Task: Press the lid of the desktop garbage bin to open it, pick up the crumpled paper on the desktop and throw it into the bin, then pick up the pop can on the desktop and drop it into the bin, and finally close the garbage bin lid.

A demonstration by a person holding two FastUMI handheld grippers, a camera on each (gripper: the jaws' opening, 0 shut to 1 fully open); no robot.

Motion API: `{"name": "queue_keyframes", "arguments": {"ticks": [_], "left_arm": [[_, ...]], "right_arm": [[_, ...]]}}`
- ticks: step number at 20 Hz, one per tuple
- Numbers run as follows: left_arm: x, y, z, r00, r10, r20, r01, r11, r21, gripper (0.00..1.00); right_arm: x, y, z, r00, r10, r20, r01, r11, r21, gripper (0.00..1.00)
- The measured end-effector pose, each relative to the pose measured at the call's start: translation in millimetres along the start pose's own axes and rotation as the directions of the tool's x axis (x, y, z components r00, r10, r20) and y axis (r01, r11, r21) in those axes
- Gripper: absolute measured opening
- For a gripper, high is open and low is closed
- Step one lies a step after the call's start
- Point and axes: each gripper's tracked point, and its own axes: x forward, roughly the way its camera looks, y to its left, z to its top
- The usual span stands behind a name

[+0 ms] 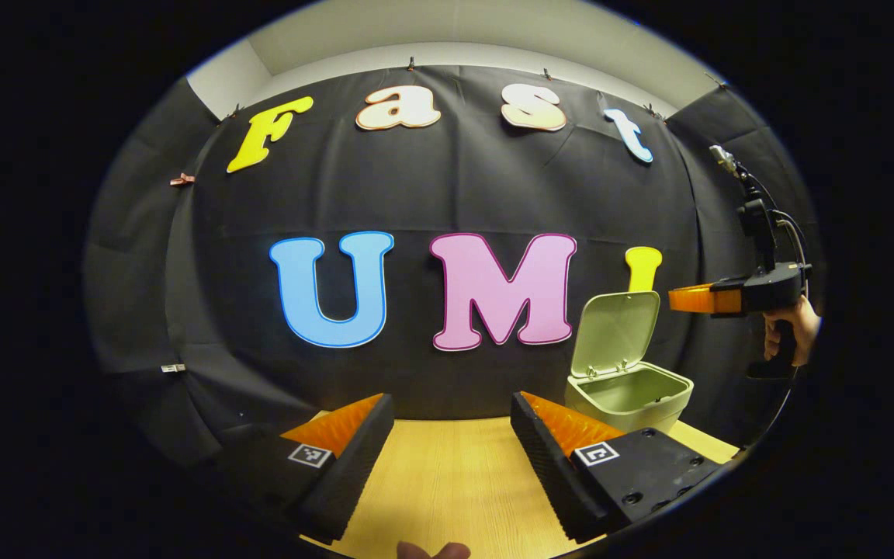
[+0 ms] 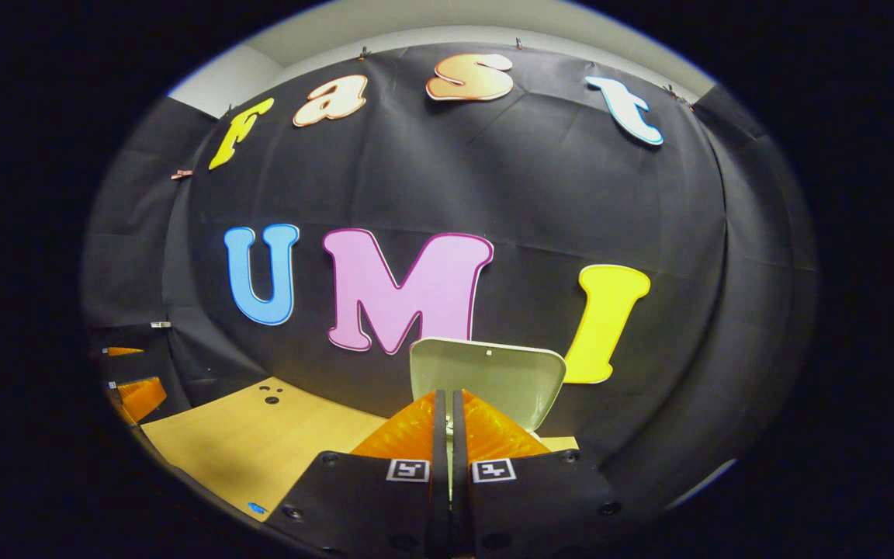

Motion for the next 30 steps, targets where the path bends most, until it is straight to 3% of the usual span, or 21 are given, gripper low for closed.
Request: {"name": "queue_keyframes", "arguments": {"ticks": [4,7,10,13,14,17,21,30], "left_arm": [[0,-2,-2,1.000,-0.016,-0.003,0.016,1.000,-0.002,0.98],[2,-1,-7,1.000,-0.016,-0.014,0.016,1.000,0.021,0.98],[4,-2,-17,0.999,-0.021,-0.044,0.022,0.999,0.026,0.98],[6,-5,-48,0.992,-0.032,-0.122,0.033,0.999,0.008,0.98],[3,-4,-58,0.988,-0.034,-0.148,0.034,0.999,-0.001,0.98],[1,-8,-96,0.973,-0.052,-0.224,0.051,0.999,-0.009,0.98],[-12,-8,-160,0.927,-0.069,-0.368,0.061,0.998,-0.032,0.98],[-38,-16,-276,0.778,-0.132,-0.615,0.099,0.991,-0.088,0.98]], "right_arm": [[-14,13,5,0.999,0.018,0.036,-0.018,1.000,0.005,0.06],[-24,22,3,0.998,0.042,0.046,-0.043,0.999,0.023,0.12],[-32,27,-3,0.998,0.053,0.033,-0.054,0.998,0.033,0.34],[-39,33,-8,0.998,0.059,0.024,-0.060,0.997,0.040,0.49],[-41,35,-11,0.998,0.064,0.019,-0.065,0.997,0.043,0.63],[-47,35,-12,0.998,0.054,0.013,-0.055,0.998,0.043,0.70],[-53,38,-13,0.999,0.044,0.007,-0.044,0.999,0.023,0.70],[-61,40,-18,0.999,0.048,-0.025,-0.047,0.998,0.045,0.71]]}}
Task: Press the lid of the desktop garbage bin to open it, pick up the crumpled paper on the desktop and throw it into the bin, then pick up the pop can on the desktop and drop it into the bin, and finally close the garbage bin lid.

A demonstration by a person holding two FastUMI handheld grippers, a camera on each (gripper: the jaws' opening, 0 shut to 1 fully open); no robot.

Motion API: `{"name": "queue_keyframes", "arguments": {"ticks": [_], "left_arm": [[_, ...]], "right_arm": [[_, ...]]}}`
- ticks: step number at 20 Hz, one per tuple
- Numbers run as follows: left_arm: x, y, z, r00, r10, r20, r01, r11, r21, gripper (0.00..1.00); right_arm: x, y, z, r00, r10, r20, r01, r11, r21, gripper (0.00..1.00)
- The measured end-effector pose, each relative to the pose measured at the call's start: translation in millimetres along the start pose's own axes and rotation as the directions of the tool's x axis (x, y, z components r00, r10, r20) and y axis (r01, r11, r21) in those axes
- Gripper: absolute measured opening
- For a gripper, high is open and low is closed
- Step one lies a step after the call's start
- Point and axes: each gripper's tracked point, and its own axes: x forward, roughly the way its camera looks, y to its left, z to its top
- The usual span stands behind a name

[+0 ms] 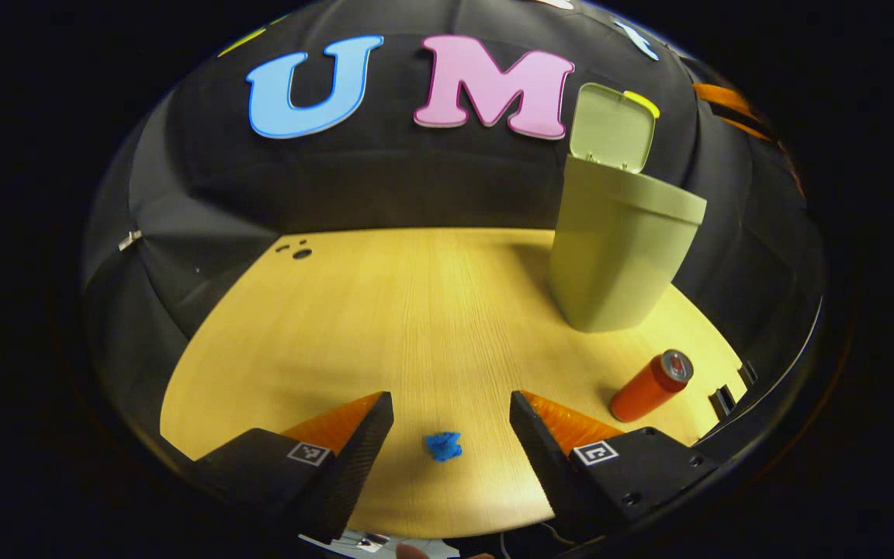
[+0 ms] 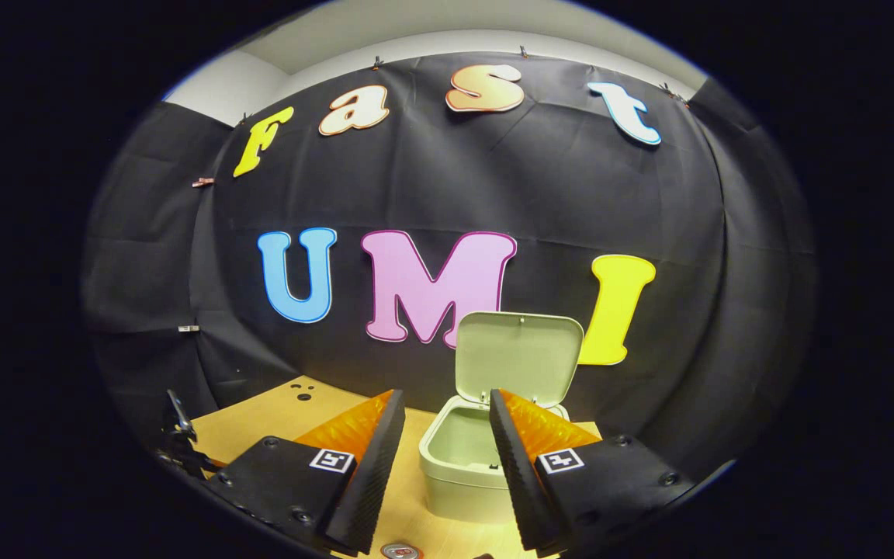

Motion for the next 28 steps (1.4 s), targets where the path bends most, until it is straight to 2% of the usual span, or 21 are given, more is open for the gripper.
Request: {"name": "queue_keyframes", "arguments": {"ticks": [4,7,12,19,20,23,28], "left_arm": [[17,4,-33,0.996,0.006,-0.088,-0.007,1.000,-0.021,0.94],[30,7,-50,0.991,0.017,-0.131,-0.020,1.000,-0.022,0.96],[47,9,-66,0.983,0.025,-0.181,-0.029,0.999,-0.018,0.89],[67,5,-82,0.972,0.010,-0.235,-0.008,1.000,0.007,0.84],[69,5,-82,0.970,0.008,-0.242,-0.006,1.000,0.012,0.79],[75,5,-89,0.965,0.010,-0.260,-0.003,1.000,0.026,0.74],[79,7,-85,0.967,0.027,-0.255,-0.005,0.996,0.087,0.50]], "right_arm": [[-7,-1,-6,1.000,-0.002,-0.030,0.002,1.000,-0.005,0.71],[-11,-5,-9,0.999,-0.014,-0.042,0.014,1.000,-0.003,0.71],[-17,-7,-11,0.997,-0.013,-0.070,0.014,1.000,0.011,0.71],[-25,-21,-13,0.995,-0.055,-0.089,0.056,0.998,0.010,0.71],[-26,-23,-13,0.994,-0.061,-0.090,0.062,0.998,0.012,0.71],[-29,-27,-14,0.993,-0.071,-0.093,0.072,0.997,0.014,0.71],[-31,-30,-19,0.991,-0.080,-0.105,0.082,0.996,0.021,0.71]]}}
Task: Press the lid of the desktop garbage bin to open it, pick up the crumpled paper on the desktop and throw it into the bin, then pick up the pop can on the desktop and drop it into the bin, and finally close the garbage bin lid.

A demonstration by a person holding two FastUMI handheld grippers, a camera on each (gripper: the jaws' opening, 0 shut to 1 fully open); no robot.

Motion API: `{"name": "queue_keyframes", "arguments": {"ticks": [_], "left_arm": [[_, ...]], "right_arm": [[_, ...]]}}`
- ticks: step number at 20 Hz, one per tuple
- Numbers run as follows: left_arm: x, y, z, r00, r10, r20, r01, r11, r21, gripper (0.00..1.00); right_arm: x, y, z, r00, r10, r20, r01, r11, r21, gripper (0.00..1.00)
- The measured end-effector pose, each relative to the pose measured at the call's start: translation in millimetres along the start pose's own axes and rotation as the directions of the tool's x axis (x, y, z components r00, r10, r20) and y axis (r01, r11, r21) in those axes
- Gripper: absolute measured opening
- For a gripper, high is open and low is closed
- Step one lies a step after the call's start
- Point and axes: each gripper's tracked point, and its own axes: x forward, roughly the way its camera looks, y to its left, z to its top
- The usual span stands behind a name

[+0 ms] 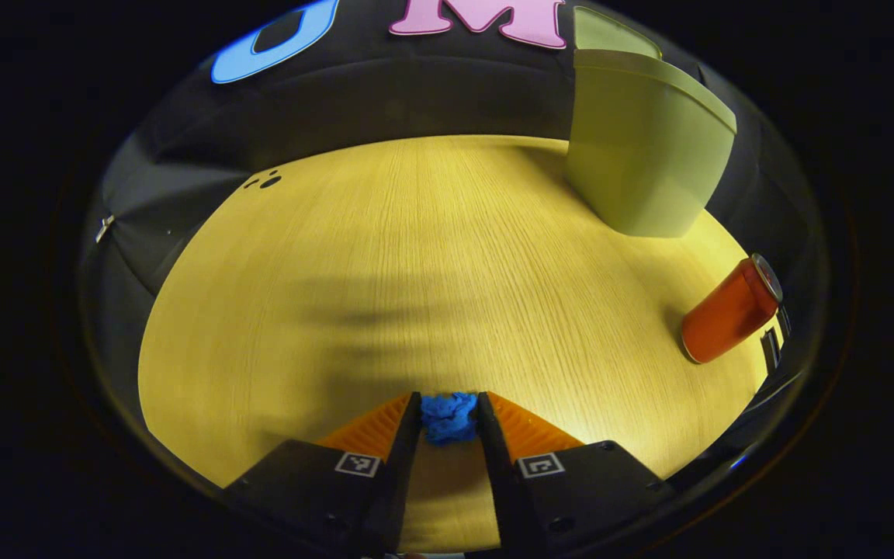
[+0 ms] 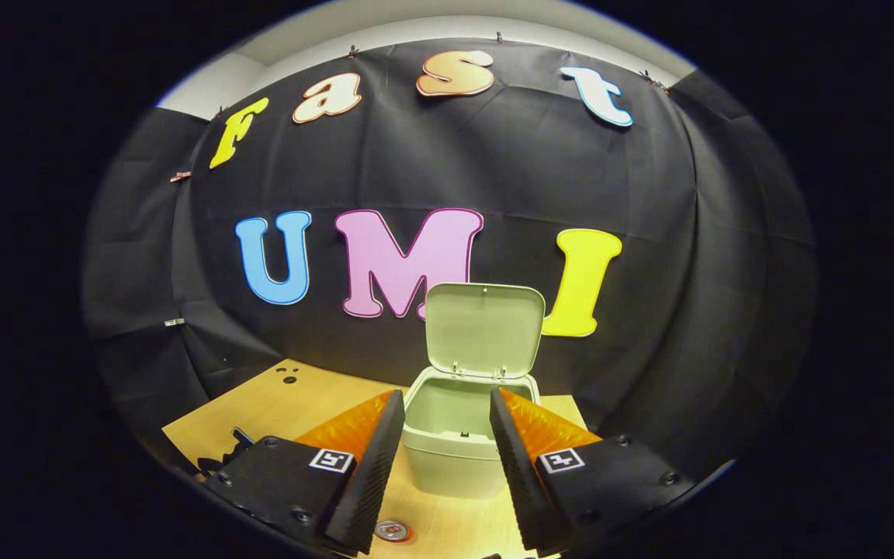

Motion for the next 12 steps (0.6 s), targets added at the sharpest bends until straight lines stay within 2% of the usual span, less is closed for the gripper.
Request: {"name": "queue_keyframes", "arguments": {"ticks": [5,12], "left_arm": [[-8,6,12,1.000,0.004,0.028,-0.004,1.000,0.000,0.41],[-43,4,81,0.987,-0.033,0.155,0.043,0.997,-0.061,0.42]], "right_arm": [[2,4,-4,1.000,0.007,-0.007,-0.007,1.000,0.002,0.71],[6,9,-13,0.999,0.023,-0.026,-0.023,1.000,-0.003,0.71]]}}
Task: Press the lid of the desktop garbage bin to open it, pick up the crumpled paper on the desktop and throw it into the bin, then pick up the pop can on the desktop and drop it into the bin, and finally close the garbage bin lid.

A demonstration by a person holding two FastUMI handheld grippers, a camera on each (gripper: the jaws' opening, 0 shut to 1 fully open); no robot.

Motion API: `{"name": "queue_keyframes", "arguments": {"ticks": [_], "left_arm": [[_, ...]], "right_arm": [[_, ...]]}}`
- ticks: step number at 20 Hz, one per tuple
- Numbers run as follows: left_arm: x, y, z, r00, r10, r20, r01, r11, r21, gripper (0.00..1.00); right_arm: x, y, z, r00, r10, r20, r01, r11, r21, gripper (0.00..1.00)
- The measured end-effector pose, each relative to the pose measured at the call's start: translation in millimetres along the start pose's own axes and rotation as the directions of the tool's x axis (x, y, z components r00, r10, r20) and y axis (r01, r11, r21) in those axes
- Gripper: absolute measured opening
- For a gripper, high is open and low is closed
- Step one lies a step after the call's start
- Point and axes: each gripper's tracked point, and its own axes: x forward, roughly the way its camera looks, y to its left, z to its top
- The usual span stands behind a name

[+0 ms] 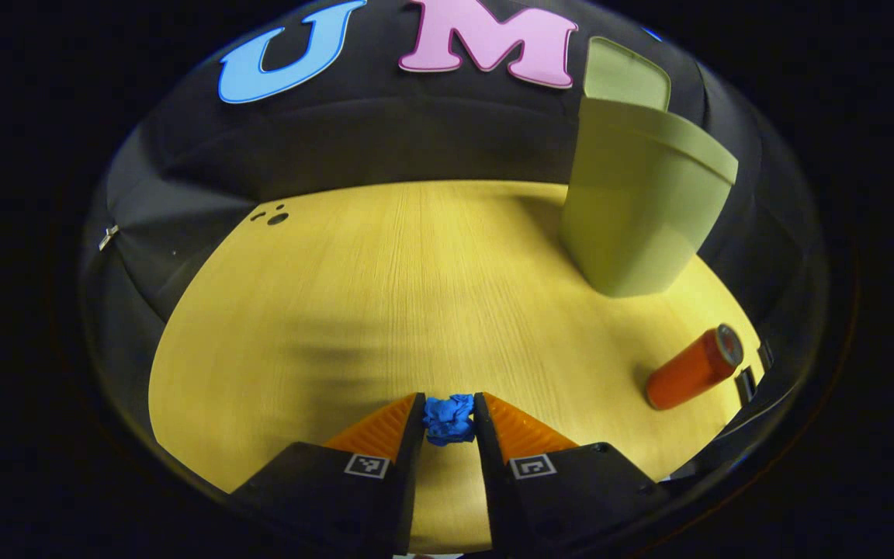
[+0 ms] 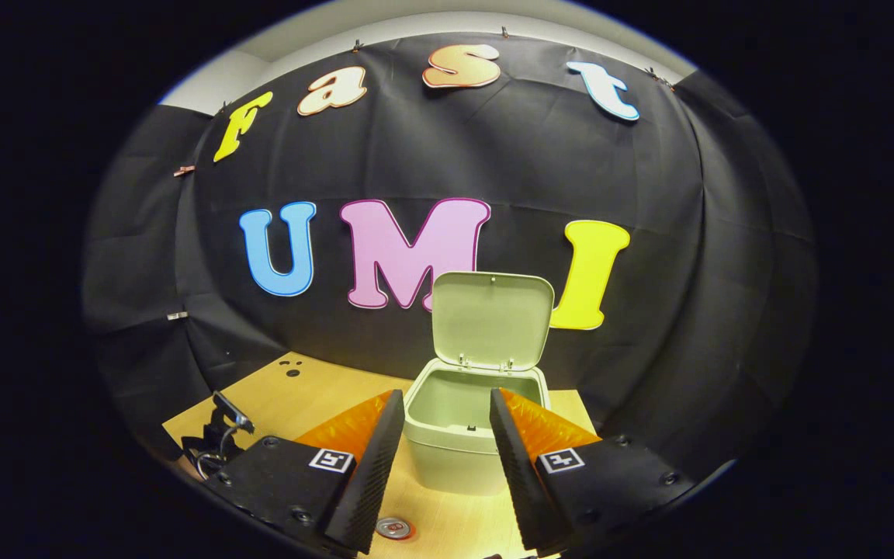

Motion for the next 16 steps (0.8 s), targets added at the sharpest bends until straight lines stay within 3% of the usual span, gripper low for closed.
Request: {"name": "queue_keyframes", "arguments": {"ticks": [6,16], "left_arm": [[-26,-20,83,0.988,-0.053,0.145,0.056,0.998,-0.020,0.42],[-51,-49,189,0.935,-0.118,0.334,0.110,0.993,0.044,0.42]], "right_arm": [[6,9,-21,0.999,0.017,-0.032,-0.016,0.999,0.033,0.71],[4,29,-69,0.992,0.057,-0.114,-0.049,0.996,0.075,0.71]]}}
